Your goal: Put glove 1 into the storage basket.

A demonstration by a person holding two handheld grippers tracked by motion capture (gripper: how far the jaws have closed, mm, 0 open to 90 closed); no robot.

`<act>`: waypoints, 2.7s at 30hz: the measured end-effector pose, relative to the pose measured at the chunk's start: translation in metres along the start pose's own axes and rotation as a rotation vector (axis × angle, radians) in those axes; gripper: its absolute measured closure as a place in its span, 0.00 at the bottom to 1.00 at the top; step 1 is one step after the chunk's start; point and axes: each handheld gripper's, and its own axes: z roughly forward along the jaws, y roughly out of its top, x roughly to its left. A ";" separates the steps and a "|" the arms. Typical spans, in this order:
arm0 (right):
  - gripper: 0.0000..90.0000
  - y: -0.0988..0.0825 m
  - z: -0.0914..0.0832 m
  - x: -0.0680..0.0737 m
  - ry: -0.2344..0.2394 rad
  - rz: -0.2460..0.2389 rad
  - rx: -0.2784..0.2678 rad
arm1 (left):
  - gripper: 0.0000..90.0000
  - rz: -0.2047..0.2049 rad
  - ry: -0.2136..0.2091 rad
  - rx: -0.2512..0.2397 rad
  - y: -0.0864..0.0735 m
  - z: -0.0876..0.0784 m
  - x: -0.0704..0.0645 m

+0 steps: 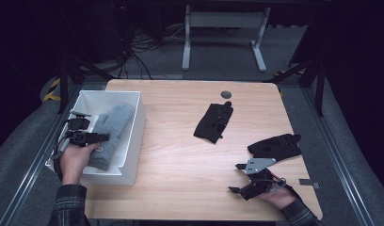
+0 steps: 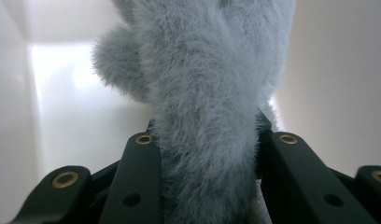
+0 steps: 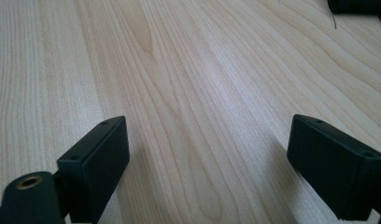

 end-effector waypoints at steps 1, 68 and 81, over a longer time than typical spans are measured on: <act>0.15 0.000 0.000 0.000 0.000 0.000 0.000 | 0.76 -0.002 -0.003 0.008 -0.001 0.003 0.002; 0.06 0.001 0.001 0.000 -0.021 0.003 0.014 | 0.13 0.512 -0.180 -0.141 0.040 0.003 -0.210; 0.18 0.006 -0.004 -0.002 -0.002 0.012 0.041 | 0.13 0.592 -0.221 -0.114 0.003 0.048 -0.233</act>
